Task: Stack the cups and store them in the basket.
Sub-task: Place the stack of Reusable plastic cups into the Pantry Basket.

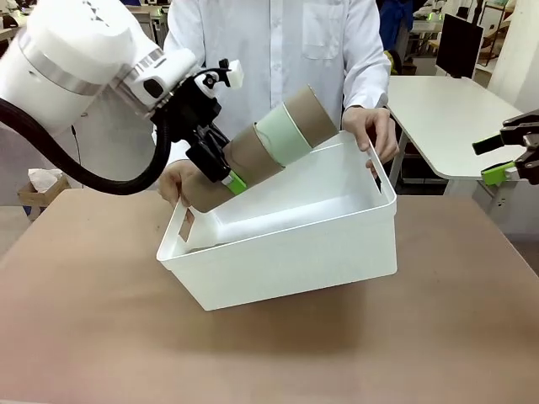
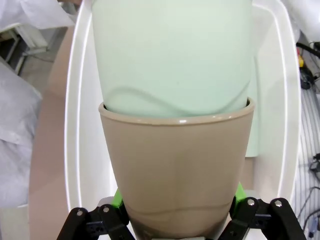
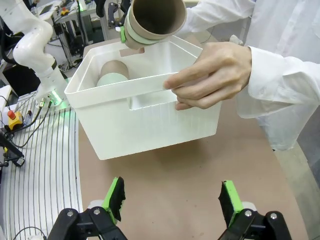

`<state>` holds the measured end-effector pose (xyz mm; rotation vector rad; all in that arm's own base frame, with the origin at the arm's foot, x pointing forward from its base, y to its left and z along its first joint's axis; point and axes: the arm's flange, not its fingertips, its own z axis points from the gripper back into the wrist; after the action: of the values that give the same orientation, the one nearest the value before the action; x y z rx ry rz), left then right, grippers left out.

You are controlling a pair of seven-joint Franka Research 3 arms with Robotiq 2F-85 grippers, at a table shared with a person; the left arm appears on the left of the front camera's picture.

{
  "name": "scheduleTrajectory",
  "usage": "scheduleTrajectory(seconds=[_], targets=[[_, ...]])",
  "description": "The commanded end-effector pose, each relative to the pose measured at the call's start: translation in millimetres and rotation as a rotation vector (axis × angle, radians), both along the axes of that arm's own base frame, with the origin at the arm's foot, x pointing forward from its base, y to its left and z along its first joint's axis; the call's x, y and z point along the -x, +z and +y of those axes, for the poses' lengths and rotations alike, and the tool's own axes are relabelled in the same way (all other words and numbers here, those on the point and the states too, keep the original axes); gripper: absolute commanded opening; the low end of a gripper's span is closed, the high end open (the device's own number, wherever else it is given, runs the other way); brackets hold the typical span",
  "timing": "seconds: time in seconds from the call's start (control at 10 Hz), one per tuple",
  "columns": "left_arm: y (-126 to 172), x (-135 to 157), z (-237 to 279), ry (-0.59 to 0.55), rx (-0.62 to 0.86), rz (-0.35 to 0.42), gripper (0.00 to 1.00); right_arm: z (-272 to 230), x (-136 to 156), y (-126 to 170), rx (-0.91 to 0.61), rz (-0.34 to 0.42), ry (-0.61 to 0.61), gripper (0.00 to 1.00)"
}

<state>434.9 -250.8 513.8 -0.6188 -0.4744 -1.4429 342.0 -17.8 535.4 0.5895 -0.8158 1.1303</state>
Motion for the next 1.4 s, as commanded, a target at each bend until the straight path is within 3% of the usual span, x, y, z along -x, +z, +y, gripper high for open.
scheduleTrajectory(seconds=[0.0,0.7,1.3], targets=[[-4,-6,-14,0.025,-0.016,0.005,0.86,1,-2,3,-0.022,-0.001,-0.005,1.00],[-61,-16,-48,0.067,-0.081,0.011,0.86,1,-2,3,-0.022,-0.001,-0.005,1.00],[-91,-18,-58,0.086,-0.104,-0.010,0.86,1,-2,3,-0.022,-0.001,-0.005,1.00]])
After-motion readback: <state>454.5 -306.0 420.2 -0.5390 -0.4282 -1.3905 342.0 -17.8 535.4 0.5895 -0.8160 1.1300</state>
